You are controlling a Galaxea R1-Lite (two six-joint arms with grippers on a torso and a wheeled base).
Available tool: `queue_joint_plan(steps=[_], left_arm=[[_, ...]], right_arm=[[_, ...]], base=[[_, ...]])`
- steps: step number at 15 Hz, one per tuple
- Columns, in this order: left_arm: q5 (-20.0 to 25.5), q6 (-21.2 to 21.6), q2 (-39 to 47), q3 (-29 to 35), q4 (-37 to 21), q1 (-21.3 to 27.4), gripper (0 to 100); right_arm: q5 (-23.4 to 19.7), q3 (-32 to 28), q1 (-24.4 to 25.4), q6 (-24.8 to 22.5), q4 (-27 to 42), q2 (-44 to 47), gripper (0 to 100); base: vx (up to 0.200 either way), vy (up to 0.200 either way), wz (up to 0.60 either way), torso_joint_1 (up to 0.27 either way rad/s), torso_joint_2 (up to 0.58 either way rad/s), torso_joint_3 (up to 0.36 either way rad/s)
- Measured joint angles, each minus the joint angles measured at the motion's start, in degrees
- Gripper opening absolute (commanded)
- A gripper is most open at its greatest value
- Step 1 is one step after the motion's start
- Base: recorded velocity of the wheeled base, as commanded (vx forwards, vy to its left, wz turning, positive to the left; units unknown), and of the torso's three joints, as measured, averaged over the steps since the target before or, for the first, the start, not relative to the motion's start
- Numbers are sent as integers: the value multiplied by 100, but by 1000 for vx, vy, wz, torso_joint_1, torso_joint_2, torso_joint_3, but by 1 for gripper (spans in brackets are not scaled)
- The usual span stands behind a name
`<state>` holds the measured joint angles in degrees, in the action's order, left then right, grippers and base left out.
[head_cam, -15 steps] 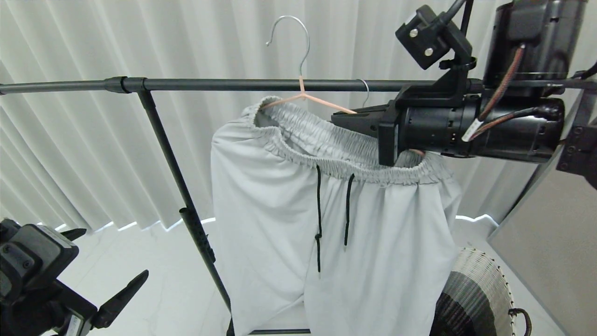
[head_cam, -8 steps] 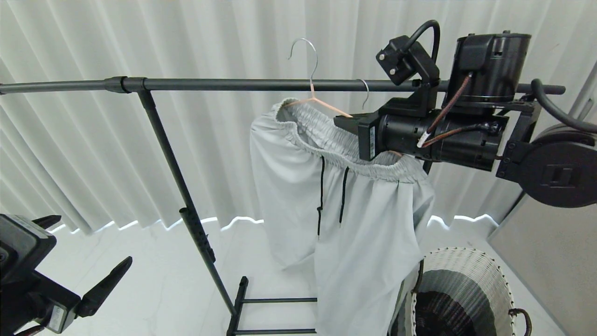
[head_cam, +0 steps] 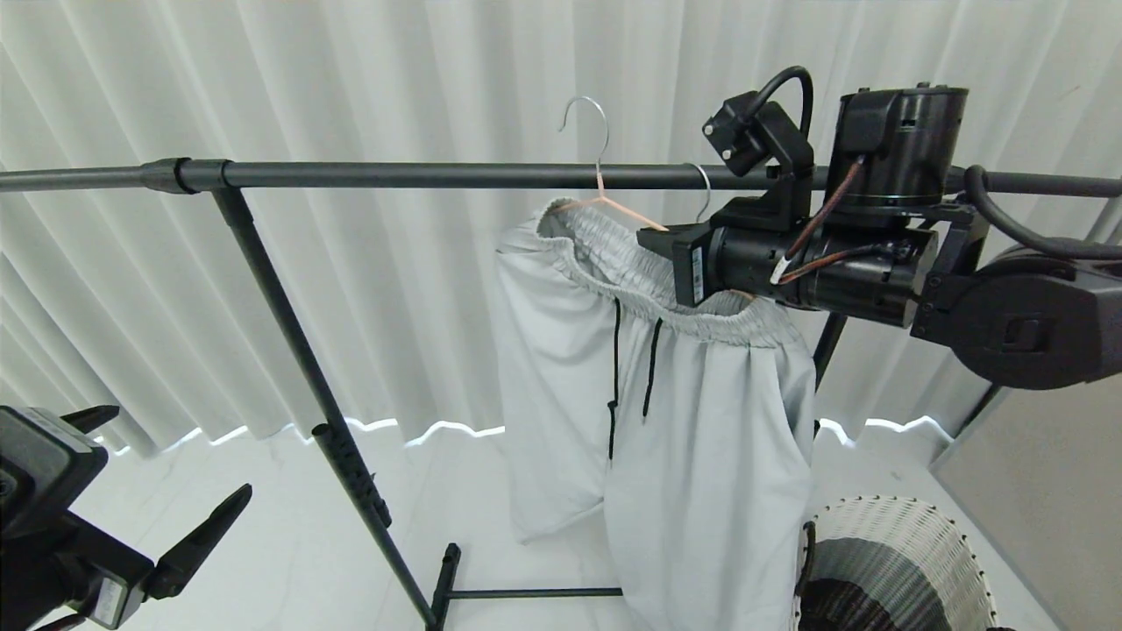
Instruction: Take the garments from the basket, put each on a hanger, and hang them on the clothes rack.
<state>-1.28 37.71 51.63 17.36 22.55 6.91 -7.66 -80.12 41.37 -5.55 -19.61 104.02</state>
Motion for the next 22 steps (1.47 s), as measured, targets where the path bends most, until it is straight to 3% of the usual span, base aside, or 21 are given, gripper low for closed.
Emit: queue_joint_plan(steps=[7, 19, 20, 22], left_arm=[[0, 1, 16, -35, -2, 336, 100], [-6, 0, 22, -57, -9, 433, 100], [-9, 0, 22, -57, -4, 430, 100], [-9, 1, 22, -52, -6, 433, 100]], right_arm=[[589, -255, -119, 154, -277, 510, 0], [717, -389, -210, 167, -280, 913, 0], [722, -382, -201, 183, -279, 894, 100], [719, -349, -194, 188, -299, 828, 100]], base=[[0, 0, 0, 0, 0, 0], [0, 0, 0, 0, 0, 0], [0, 0, 0, 0, 0, 0], [0, 0, 0, 0, 0, 0]])
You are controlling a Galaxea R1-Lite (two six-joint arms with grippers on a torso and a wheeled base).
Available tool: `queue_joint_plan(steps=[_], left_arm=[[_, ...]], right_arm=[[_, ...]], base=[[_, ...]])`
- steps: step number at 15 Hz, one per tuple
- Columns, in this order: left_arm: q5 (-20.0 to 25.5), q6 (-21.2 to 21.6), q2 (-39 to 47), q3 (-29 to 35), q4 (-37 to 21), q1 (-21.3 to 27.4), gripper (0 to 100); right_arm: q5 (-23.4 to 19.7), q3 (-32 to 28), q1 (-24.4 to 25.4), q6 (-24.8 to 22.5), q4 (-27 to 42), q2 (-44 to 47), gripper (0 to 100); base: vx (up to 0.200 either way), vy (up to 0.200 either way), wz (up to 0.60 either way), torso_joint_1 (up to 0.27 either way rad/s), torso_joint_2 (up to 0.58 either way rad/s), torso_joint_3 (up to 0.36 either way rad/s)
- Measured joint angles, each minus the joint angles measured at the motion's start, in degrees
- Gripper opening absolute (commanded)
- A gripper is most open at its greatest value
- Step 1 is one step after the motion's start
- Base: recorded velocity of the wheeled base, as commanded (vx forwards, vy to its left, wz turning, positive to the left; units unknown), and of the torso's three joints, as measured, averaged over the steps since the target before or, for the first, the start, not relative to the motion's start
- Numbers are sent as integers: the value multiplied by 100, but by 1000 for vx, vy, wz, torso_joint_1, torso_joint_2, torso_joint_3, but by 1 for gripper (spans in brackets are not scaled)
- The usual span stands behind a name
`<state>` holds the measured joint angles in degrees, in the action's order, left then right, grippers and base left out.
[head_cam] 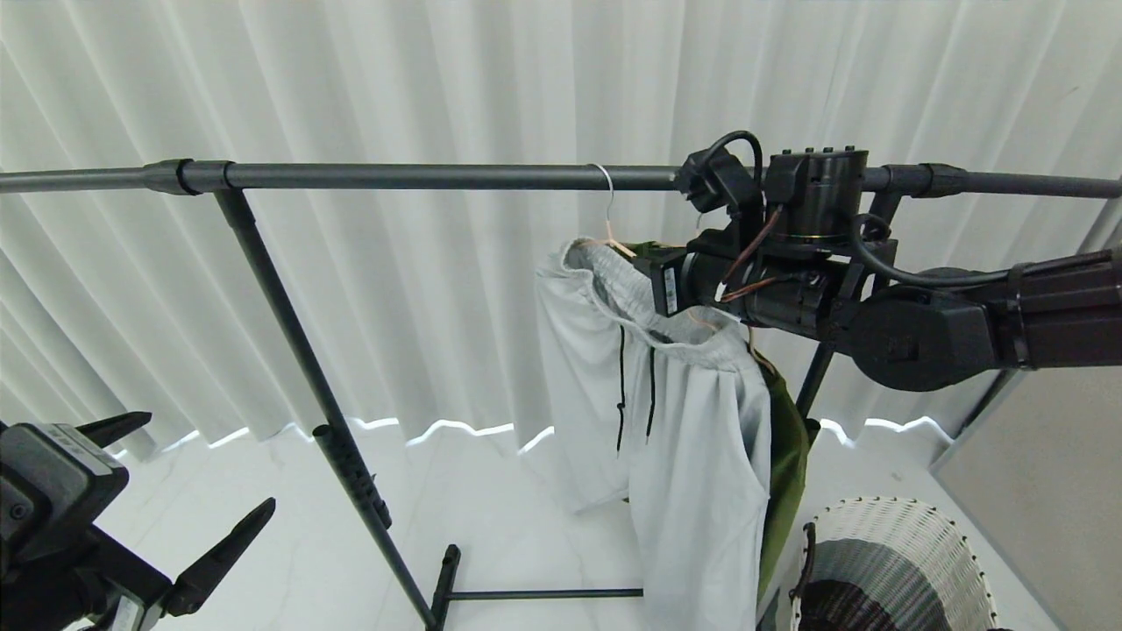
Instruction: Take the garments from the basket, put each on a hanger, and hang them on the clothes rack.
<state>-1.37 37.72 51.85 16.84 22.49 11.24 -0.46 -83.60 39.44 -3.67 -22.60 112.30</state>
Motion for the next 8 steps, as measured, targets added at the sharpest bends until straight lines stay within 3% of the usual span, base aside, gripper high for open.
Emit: queue_joint_plan(steps=[4, 8], left_arm=[[-2, -1, -2, 5, 2, 2, 100], [-11, -13, -44, -39, 6, -13, 100]], right_arm=[[-9, 20, 85, 1, -564, -67, 100], [-18, 277, 194, 1, -600, -356, 100]], base=[[0, 0, 0, 0, 0, 0], [0, 0, 0, 0, 0, 0]])
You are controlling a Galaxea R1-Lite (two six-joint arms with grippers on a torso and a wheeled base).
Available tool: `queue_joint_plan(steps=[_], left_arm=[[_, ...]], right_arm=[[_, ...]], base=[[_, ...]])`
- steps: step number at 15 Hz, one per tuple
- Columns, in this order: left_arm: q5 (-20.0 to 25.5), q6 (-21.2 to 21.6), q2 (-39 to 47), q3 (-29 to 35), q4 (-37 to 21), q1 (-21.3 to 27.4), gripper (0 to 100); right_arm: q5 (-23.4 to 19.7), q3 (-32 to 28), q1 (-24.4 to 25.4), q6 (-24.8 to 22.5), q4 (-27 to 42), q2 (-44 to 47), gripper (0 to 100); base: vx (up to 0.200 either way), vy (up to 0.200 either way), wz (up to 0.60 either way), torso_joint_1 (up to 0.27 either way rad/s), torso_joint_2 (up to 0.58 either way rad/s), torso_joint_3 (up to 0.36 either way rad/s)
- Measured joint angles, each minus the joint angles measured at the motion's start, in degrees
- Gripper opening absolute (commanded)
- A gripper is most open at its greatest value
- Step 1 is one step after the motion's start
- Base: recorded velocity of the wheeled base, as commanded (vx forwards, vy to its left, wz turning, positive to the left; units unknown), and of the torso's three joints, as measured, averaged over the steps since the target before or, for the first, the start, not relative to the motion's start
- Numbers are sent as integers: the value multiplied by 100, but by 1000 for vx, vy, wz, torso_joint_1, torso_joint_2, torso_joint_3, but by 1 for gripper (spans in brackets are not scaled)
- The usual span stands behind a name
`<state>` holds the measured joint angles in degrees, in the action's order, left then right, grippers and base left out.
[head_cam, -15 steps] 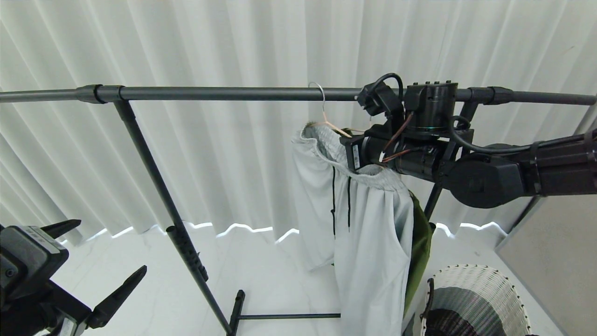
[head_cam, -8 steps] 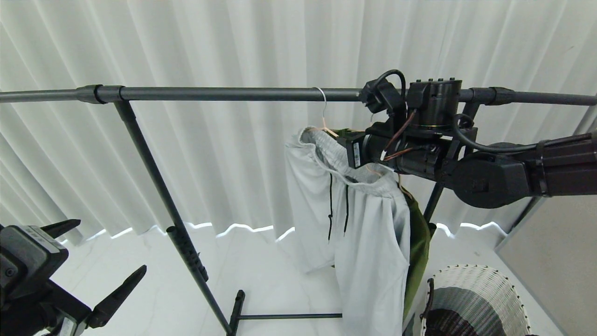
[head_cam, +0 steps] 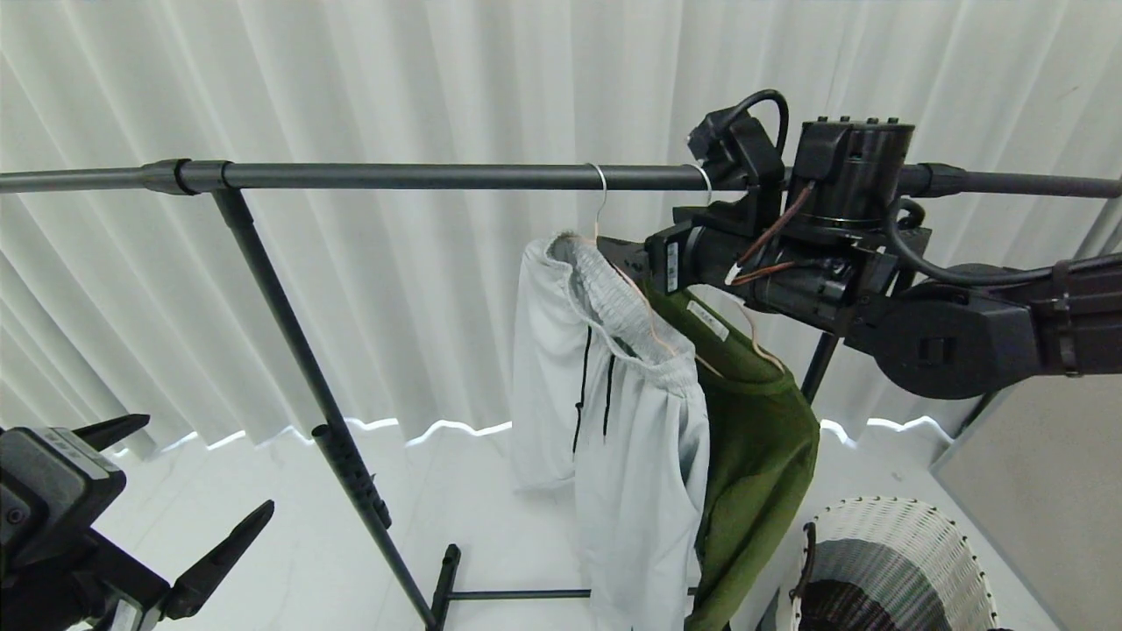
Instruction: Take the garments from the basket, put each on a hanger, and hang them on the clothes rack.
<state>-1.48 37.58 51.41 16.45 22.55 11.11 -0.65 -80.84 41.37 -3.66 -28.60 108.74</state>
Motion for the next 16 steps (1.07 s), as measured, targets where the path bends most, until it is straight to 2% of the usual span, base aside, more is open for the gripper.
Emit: queue_joint_plan(steps=[3, 6, 9, 12, 16], left_arm=[[-44, -33, -52, -13, 0, -152, 100], [-73, -45, -210, -94, -2, -560, 100], [-71, -39, -452, -245, -9, -1003, 100], [-76, -228, -761, -441, -2, -1380, 100], [-145, -278, -1225, -802, -20, -1659, 100]], right_arm=[[11, 895, 110, -22, -162, -692, 100], [32, 2461, 143, -118, -400, -1731, 100], [116, 3858, -117, -327, -506, -2931, 100], [201, 5003, -1140, -536, -288, -4096, 100], [223, 5606, -2823, -605, 769, -5304, 100]], base=[[0, 0, 0, 0, 0, 0], [0, 0, 0, 0, 0, 0], [-200, 0, 0, 6, 2, 2], [-200, 0, 0, -7, -2, 9], [-200, 0, 0, 1, 2, 4]])
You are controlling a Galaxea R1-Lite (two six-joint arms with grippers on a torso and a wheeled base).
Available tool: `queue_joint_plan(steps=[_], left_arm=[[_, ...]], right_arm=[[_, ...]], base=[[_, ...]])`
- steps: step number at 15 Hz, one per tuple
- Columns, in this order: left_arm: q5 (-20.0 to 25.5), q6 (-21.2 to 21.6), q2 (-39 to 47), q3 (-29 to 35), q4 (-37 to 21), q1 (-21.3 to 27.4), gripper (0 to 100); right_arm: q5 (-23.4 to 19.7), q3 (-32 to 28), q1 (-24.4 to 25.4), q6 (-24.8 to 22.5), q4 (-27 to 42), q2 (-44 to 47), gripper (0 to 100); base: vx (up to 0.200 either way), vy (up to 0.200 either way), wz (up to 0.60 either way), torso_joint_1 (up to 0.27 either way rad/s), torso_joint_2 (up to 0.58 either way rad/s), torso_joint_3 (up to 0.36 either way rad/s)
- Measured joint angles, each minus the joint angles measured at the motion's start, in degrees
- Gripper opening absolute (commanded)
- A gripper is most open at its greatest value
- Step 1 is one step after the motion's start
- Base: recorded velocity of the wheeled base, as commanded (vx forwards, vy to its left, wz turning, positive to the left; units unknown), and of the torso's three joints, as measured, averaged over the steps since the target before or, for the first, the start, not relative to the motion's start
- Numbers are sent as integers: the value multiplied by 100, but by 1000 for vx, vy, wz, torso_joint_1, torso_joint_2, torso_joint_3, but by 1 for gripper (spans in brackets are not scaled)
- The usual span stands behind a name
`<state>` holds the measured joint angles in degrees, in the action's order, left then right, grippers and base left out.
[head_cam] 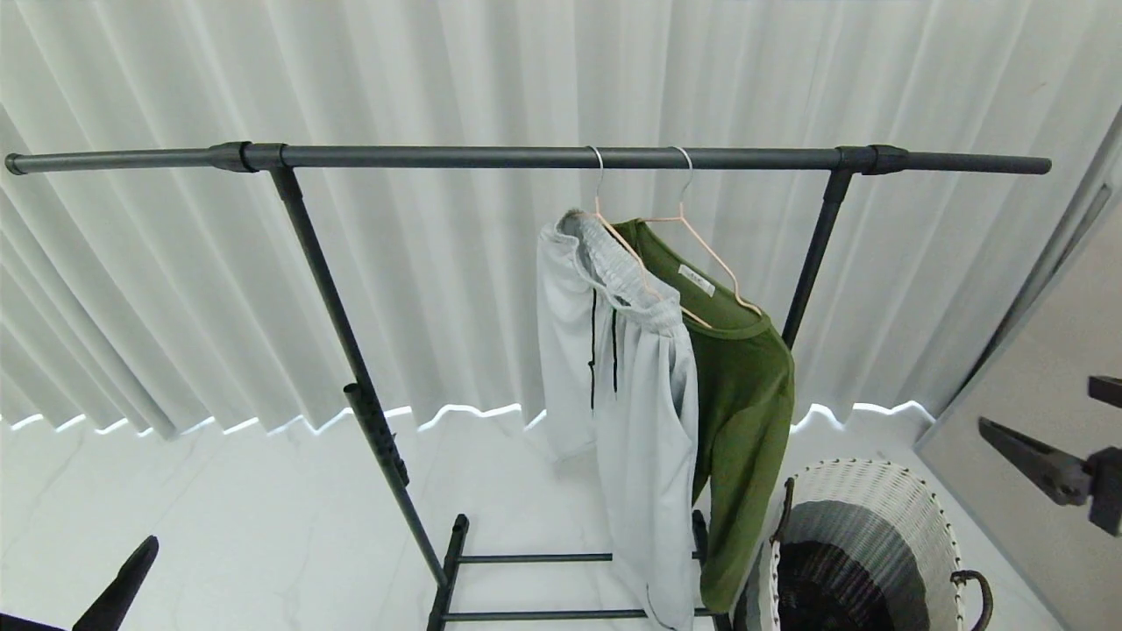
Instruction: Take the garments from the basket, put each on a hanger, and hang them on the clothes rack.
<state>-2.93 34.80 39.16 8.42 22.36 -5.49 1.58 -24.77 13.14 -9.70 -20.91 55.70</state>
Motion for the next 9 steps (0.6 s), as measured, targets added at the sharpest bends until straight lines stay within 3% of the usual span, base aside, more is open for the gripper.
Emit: queue_joint_plan(steps=[2, 5, 9], left_arm=[[-5, -67, -335, -217, -11, -104, 100], [-7, -148, -1054, -573, -94, -168, 100], [-73, -190, -2427, -766, -1120, -184, 100]], right_arm=[[7, 168, -595, -4, 712, -567, 100], [22, 378, -1167, -6, 1793, -1447, 100], [427, 562, -1415, -9, 3294, -2767, 100]], base=[[-200, 0, 0, 0, 2, 0], [0, 0, 0, 0, 0, 0], [0, 0, 0, 0, 0, 0]])
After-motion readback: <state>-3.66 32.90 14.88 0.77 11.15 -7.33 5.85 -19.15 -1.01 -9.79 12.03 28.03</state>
